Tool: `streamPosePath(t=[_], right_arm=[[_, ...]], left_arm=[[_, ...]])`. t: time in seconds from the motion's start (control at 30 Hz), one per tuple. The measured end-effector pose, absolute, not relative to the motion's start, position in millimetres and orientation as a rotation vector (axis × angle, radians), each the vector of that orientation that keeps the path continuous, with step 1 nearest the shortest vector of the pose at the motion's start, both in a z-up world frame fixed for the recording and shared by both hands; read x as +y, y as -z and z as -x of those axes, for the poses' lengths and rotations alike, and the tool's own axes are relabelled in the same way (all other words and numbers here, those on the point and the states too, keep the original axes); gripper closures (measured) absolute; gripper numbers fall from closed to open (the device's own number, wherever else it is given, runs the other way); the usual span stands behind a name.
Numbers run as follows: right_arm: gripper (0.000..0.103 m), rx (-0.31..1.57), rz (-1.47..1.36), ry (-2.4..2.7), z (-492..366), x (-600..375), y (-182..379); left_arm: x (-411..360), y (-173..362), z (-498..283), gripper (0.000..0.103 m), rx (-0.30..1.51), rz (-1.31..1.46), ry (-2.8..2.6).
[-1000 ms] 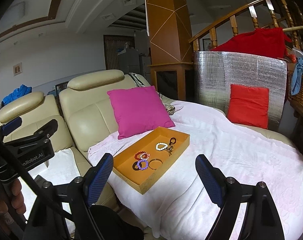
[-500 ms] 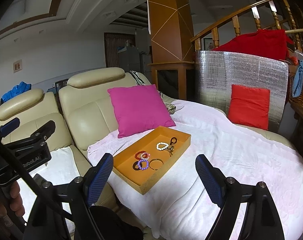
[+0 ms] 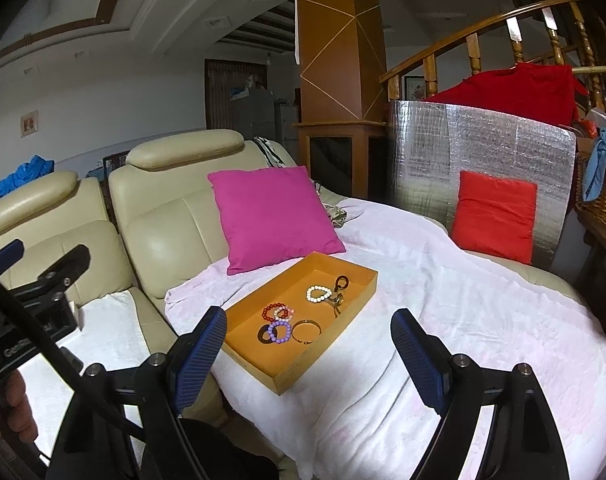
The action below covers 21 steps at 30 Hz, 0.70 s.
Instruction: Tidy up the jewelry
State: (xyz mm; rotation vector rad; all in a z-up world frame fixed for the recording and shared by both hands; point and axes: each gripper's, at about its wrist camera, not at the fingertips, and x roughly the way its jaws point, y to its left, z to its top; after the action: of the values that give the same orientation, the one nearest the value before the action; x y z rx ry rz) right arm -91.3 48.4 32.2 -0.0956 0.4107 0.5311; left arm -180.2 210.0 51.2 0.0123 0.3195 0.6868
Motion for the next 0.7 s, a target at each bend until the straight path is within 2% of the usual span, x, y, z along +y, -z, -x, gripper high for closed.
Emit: streamPosePath(t=[0.7], right_arm=[[0.016, 0.468, 0.110, -0.498, 28, 82, -17]], left_arm=[[246, -31, 125, 0.000, 0.383, 0.034, -0.665]])
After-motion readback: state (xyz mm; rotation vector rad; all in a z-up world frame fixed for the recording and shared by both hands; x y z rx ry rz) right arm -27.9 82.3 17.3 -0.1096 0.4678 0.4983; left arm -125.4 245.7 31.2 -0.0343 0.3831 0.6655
